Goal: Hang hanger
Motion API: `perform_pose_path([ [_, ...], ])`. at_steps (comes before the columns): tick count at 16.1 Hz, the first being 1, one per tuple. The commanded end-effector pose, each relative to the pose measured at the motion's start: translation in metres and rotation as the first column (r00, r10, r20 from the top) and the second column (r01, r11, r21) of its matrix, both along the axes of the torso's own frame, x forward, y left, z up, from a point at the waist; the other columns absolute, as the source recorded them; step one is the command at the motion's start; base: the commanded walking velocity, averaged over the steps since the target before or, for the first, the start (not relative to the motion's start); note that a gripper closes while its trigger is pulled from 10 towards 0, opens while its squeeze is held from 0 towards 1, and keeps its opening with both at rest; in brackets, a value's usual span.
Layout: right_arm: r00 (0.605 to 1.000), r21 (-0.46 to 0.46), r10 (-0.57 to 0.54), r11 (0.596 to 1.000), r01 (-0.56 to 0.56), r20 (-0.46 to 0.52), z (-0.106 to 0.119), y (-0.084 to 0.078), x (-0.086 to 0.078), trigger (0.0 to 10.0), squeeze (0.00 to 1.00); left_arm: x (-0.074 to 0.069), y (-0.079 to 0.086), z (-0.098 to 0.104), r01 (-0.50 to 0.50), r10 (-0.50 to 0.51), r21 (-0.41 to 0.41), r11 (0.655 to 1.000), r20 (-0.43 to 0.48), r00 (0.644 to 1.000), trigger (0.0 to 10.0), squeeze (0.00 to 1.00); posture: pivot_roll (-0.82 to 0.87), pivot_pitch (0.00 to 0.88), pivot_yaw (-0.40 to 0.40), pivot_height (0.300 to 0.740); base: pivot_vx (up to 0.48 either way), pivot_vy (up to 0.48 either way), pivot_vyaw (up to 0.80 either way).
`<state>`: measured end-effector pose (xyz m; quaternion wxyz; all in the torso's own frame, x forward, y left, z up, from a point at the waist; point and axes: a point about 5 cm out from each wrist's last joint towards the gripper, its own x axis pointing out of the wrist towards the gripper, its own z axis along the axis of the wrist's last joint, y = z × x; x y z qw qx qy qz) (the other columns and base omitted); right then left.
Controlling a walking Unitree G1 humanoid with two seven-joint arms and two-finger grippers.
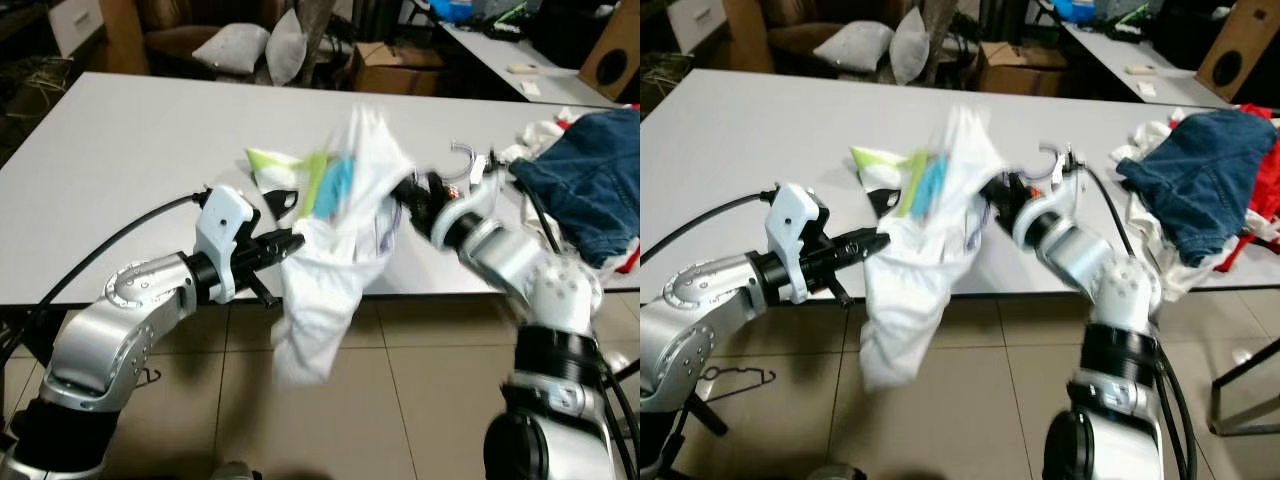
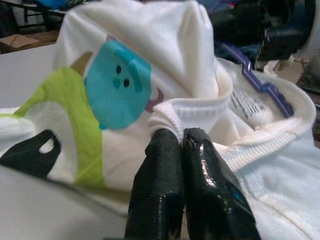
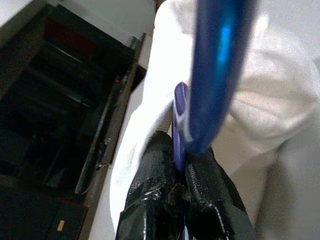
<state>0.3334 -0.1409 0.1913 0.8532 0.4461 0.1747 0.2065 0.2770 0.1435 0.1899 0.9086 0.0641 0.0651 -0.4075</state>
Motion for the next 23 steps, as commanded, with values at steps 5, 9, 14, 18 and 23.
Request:
perform_pose_path([
  [5,0.999,-0.099,-0.036,0.994,0.04,0.036,0.011,-0.013,-0.029,10.0,0.0,-0.01,0.007,-0.008,-0.095,0.092,-0.129,0.987,-0.03,0.995,10.0,1.0,0.04,0.0,-0.054,0.74,0.0,0.0,0.0],
  [9,0.999,-0.153,-0.023,0.988,0.03,0.045,0.011,-0.014,-0.043,10.0,0.0,-0.014,0.018,-0.004,-0.168,0.165,-0.165,0.972,-0.03,0.986,10.0,1.0,0.04,0.0,-0.047,0.74,0.0,0.0,0.0],
  [14,0.987,-0.457,0.161,0.88,-0.129,0.031,-0.001,-0.013,-0.087,10.0,0.0,-0.048,0.04,-0.014,-0.355,0.35,-0.097,0.93,-0.066,0.935,10.0,1.0,0.05,0.0,-0.051,0.74,0.0,0.0,0.28],
  [18,0.947,-0.643,0.315,0.711,-0.284,-0.07,-0.014,-0.008,-0.115,10.0,0.0,-0.079,0.027,-0.027,-0.319,0.312,-0.045,0.947,-0.119,0.943,10.0,1.0,0.06,0.031,-0.071,0.74,0.0,0.0,0.8],
  [23,0.871,-0.664,0.482,0.62,-0.418,-0.097,-0.015,-0.002,-0.128,10.0,0.0,-0.118,0.033,-0.033,-0.386,0.387,0.041,0.922,-0.177,0.905,10.0,0.98,0.13,0.08,-0.131,0.74,0.0,0.0,0.8],
])
